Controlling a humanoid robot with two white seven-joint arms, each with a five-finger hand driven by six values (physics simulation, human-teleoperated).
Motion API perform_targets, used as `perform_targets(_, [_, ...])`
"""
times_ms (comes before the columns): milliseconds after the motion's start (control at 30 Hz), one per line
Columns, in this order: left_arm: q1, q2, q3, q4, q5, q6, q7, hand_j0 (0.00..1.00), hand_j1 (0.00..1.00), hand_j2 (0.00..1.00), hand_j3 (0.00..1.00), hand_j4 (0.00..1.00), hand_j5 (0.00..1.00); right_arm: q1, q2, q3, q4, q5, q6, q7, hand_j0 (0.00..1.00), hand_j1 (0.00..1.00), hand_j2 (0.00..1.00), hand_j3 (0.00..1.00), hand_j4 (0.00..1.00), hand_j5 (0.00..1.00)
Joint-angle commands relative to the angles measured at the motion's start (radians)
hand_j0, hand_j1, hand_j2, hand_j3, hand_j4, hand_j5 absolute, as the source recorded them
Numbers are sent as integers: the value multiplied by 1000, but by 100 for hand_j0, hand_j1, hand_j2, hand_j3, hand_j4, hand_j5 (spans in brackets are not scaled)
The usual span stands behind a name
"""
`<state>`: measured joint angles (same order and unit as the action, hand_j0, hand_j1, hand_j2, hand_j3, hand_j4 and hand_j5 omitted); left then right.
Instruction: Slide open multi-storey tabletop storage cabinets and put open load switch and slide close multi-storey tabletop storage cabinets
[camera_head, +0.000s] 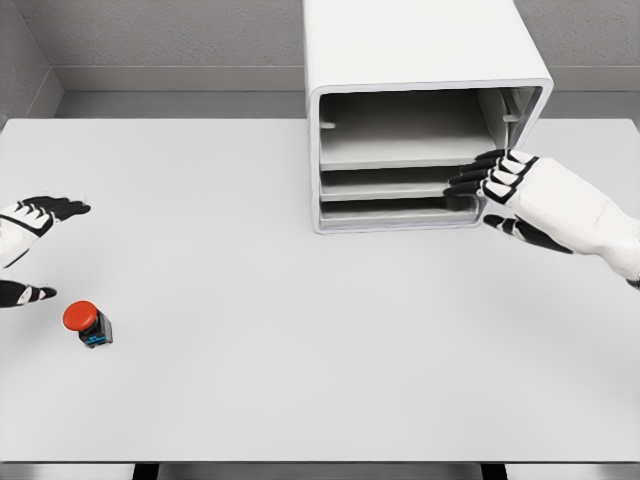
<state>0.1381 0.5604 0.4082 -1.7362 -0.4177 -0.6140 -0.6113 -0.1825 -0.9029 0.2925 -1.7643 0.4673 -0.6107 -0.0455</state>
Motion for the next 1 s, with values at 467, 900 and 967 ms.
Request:
perform_targets(467, [153, 95, -6, -62, -9, 3, 0, 100, 100, 100, 100, 100, 100, -149, 116, 168, 23, -7, 0, 52, 79, 79, 79, 79, 79, 79])
perform_targets(900, [192, 98, -55, -65, 30, 3, 0, 100, 100, 100, 100, 100, 100, -293, 252, 251, 264, -6, 0, 53, 82, 82, 82, 82, 82, 82])
perform_targets(967, [192, 99, -75, -65, 30, 3, 0, 100, 100, 100, 100, 100, 100, -298, 262, 252, 276, -4, 0, 53, 82, 82, 82, 82, 82, 82])
